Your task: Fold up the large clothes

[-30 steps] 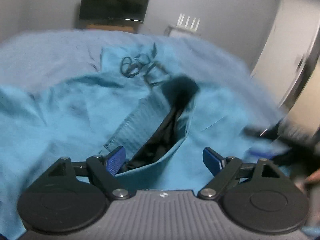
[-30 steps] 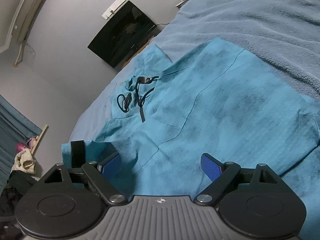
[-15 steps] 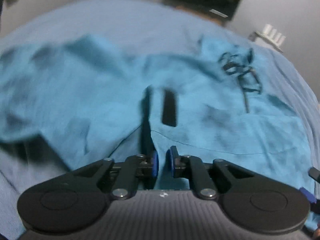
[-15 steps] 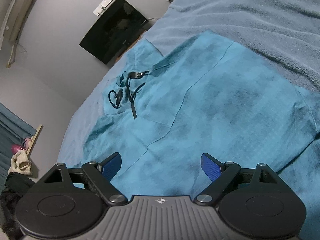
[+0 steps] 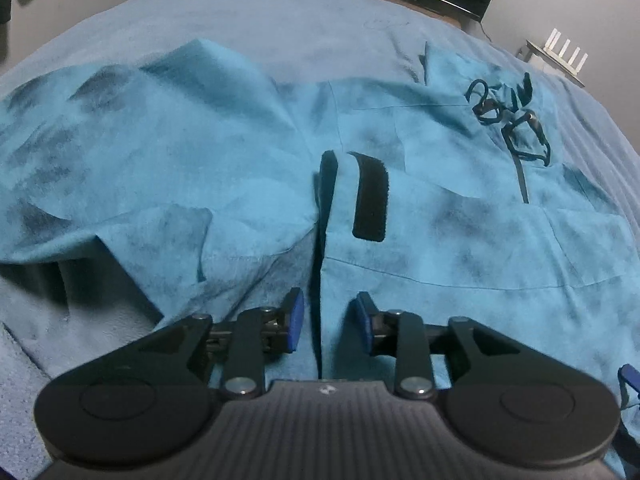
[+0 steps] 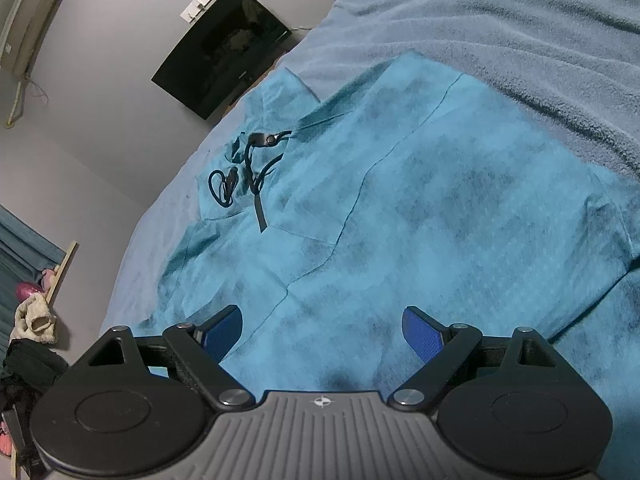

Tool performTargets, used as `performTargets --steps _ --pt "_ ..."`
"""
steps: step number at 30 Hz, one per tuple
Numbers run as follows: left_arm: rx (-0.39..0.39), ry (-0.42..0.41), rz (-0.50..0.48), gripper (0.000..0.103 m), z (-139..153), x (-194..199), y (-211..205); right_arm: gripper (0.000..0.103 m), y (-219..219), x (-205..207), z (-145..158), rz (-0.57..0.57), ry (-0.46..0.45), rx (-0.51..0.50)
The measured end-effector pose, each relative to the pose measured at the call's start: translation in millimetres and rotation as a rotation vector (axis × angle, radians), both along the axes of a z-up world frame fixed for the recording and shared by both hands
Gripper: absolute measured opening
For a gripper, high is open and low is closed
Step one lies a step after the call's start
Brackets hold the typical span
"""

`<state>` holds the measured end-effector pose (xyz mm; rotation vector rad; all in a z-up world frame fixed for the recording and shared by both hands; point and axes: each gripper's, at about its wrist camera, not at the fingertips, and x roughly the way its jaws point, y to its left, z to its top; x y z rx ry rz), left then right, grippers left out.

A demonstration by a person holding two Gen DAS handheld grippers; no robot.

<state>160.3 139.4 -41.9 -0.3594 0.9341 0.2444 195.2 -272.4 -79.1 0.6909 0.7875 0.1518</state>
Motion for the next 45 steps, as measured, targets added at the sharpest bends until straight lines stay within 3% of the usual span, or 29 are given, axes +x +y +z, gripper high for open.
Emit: performTargets --steps 3,7,11,13,16,21,22,26,28,30,33,38,41,45 --pt "0.011 0.004 -0.01 0.034 -4 2 -2 0.09 0 0 0 0.002 0.006 -0.002" --pt "0.034 0.001 -0.067 0.058 -7 8 -13 0.092 4 -2 4 0.002 -0.023 -0.026" --pt "0.093 0.022 -0.145 0.077 -11 12 -29 0.103 19 -15 27 0.02 -0.197 -0.15" --pt "0.13 0.039 -0.185 0.087 -13 14 -38 0.103 30 -22 38 0.036 -0.284 -0.238" --pt "0.162 0.057 -0.21 0.09 -16 16 -44 0.103 46 -25 47 0.059 -0.342 -0.338" --pt "0.141 0.034 -0.204 0.092 -13 16 -43 0.103 57 -17 51 0.088 -0.325 -0.376" --pt "0.146 -0.005 -0.187 0.092 -6 12 -41 0.103 57 -17 51 0.085 -0.326 -0.375" --pt "0.17 -0.292 -0.128 0.095 44 -21 -28 0.103 56 -18 56 0.03 -0.337 -0.387" --pt "0.185 -0.363 -0.11 0.102 66 -30 -12 0.103 56 -23 60 0.005 -0.377 -0.391" --pt "0.23 -0.362 -0.075 0.102 79 -34 9 0.103 56 -27 64 -0.02 -0.416 -0.413" --pt "0.298 -0.339 0.054 0.102 86 -43 57 0.103 58 -27 67 -0.022 -0.449 -0.454" --pt "0.433 -0.211 0.262 0.102 68 -62 148 0.103 56 -19 60 0.069 -0.42 -0.389" --pt "0.452 -0.142 0.375 0.102 49 -78 189 0.103 56 -14 56 0.156 -0.394 -0.322" --pt "0.395 -0.1 0.458 0.102 25 -99 230 0.103 61 -11 49 0.258 -0.384 -0.262"
